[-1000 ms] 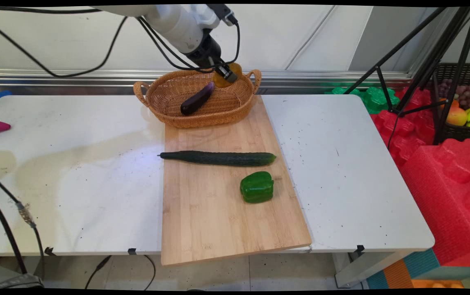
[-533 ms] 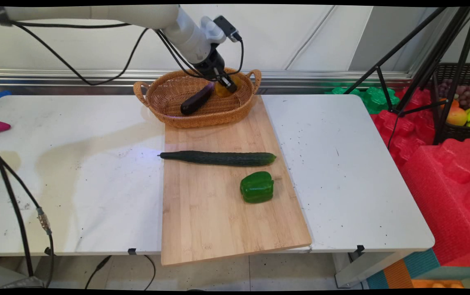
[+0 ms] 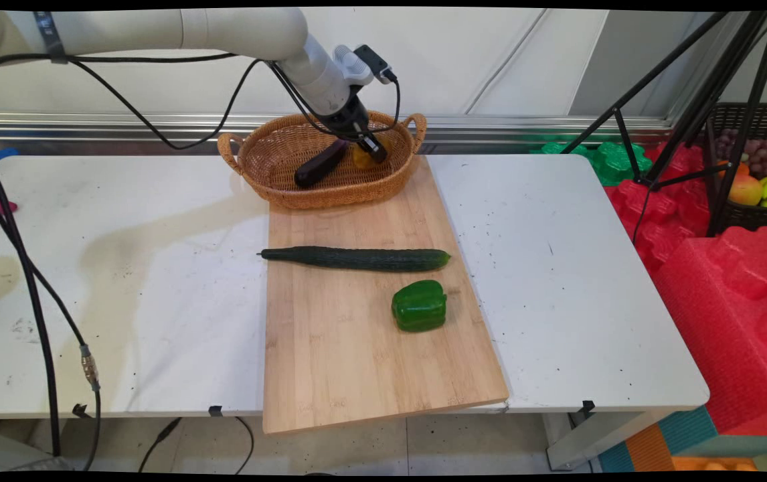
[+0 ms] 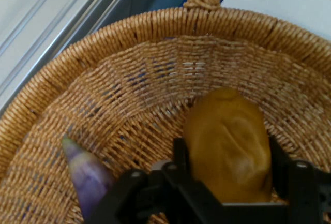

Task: Place the picked object in the vegetable basket

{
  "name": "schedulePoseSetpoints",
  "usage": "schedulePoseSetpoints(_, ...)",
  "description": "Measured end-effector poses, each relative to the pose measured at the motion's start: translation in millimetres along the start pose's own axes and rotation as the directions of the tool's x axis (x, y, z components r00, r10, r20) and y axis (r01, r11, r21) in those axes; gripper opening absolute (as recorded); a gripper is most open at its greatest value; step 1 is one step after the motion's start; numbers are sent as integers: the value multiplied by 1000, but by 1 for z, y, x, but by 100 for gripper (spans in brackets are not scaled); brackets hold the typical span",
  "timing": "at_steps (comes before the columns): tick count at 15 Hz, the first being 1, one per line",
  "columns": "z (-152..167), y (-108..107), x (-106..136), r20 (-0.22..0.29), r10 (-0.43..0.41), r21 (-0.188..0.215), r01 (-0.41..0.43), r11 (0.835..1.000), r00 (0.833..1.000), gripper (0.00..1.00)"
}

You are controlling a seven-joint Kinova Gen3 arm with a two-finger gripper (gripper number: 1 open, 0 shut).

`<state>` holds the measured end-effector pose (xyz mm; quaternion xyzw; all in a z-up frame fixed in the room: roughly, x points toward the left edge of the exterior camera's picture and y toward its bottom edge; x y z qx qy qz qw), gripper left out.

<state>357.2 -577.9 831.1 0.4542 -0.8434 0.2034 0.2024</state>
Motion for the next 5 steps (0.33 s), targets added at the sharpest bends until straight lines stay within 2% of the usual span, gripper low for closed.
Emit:
schedulePoseSetpoints(1, 2, 0, 0, 3, -3, -2, 3, 1000, 1000, 0)
schedulePoseSetpoints(2, 3, -1, 0, 5, -7, -3, 7, 1000, 1000, 100)
schedulePoseSetpoints(5, 6, 0, 1, 5, -16, -4, 16, 1000, 1000, 100)
